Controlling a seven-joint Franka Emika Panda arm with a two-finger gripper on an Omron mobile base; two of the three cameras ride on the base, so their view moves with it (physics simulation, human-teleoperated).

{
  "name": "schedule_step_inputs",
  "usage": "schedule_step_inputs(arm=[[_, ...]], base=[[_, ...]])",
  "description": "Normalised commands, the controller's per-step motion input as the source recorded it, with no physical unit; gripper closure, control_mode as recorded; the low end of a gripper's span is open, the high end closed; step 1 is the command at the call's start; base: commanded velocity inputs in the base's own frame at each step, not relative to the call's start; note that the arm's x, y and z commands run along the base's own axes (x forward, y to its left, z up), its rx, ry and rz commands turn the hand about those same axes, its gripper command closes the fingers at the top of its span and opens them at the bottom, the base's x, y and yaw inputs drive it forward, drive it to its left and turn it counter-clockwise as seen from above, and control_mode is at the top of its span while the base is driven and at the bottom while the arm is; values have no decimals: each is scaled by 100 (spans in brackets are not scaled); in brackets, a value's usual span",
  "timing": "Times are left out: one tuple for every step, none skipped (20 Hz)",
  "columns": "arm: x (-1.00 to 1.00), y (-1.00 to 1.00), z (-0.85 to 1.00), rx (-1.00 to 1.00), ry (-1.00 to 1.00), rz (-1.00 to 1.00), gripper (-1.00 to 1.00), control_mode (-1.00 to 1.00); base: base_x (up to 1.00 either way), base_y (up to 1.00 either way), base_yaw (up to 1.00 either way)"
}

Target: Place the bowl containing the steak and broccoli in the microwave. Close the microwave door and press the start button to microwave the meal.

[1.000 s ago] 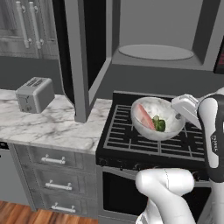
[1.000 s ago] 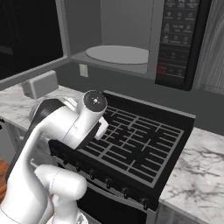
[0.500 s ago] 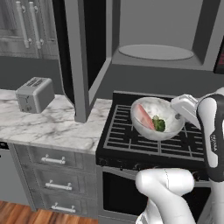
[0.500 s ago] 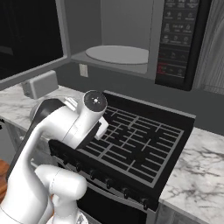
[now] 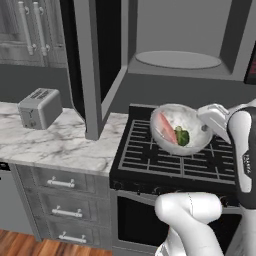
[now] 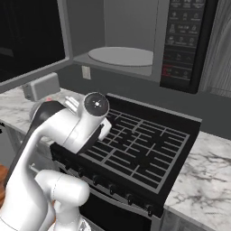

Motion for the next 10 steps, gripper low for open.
schedule_step_inputs(arm=[[0,0,76,0,-19,-12,100,-100],[0,0,81,0,-22,-13,100,-100],[0,0,82,0,-18,-17,100,-100],[0,0,82,0,-12,-20,100,-100],[4,0,84,-1,-7,-25,100,-100],[9,0,81,-2,-4,-29,100,-100],[13,0,79,-4,-3,-32,100,-100],[12,0,76,-5,-3,-36,100,-100],[16,1,74,-7,-2,-40,100,-100],[17,0,75,-4,-3,-41,100,-100]], base=[[0,0,0],[0,0,0],[0,0,0],[0,0,0],[0,0,0],[0,0,0],[0,0,0],[0,0,0],[0,0,0],[0,0,0]])
